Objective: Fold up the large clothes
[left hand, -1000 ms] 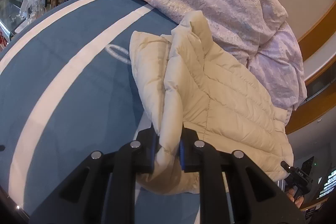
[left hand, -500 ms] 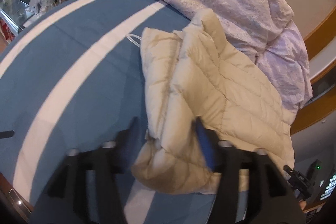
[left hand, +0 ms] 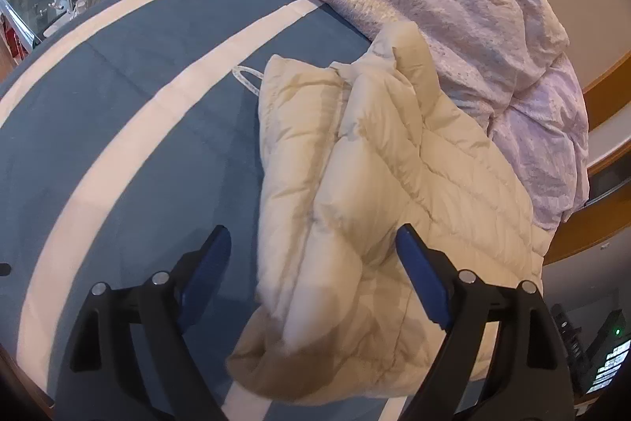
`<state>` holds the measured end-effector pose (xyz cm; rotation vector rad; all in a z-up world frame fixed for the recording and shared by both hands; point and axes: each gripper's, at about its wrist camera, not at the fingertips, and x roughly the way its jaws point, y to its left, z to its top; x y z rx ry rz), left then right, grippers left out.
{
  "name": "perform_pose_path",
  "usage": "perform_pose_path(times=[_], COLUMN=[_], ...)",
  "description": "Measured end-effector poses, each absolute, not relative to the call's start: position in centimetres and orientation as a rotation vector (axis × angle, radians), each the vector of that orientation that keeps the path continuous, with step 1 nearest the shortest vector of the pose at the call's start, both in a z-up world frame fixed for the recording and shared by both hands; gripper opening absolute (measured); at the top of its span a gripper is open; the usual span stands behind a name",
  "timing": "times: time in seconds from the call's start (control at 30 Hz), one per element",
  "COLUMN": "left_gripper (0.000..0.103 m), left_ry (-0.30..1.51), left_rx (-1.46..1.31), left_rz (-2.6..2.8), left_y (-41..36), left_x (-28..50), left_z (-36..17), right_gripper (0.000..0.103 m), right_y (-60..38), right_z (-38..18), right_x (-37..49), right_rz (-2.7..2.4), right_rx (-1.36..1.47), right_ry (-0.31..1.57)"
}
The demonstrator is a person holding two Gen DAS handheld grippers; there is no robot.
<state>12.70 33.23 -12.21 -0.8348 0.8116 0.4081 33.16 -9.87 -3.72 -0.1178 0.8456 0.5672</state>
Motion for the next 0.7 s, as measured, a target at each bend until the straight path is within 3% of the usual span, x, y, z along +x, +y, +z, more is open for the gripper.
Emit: perform_pose_path(times=[0.27, 0.33, 0.53, 0.7], left_gripper=[0.085, 0.069, 0.035, 0.022], left_ry=[0.814, 0.806, 0.771, 0.735], left_rx=[-0.867, -0.877, -0.901, -0.895], left_rz=[0.408, 0.396, 0.351, 0.319], left_y=[33.2, 33.3, 33.3, 33.0], left_x=[13.9, 14.1, 14.4, 14.3], left_z=[-12.8, -13.0, -12.9, -11.6], right_gripper=[0.059, 0.059, 0.059, 0.059], right_y=[-5.1, -4.9, -3.8, -3.4], right_z=[-7.5, -8.2, -10.3, -11.0], right_x=[31.5, 31.3, 31.0, 31.1], right_rz=[0.577, 0.57, 0.557, 0.545], right_rx=[-0.189, -0.199, -0.233, -0.246], right_ry=[0.852, 0.853, 0.881, 0.892])
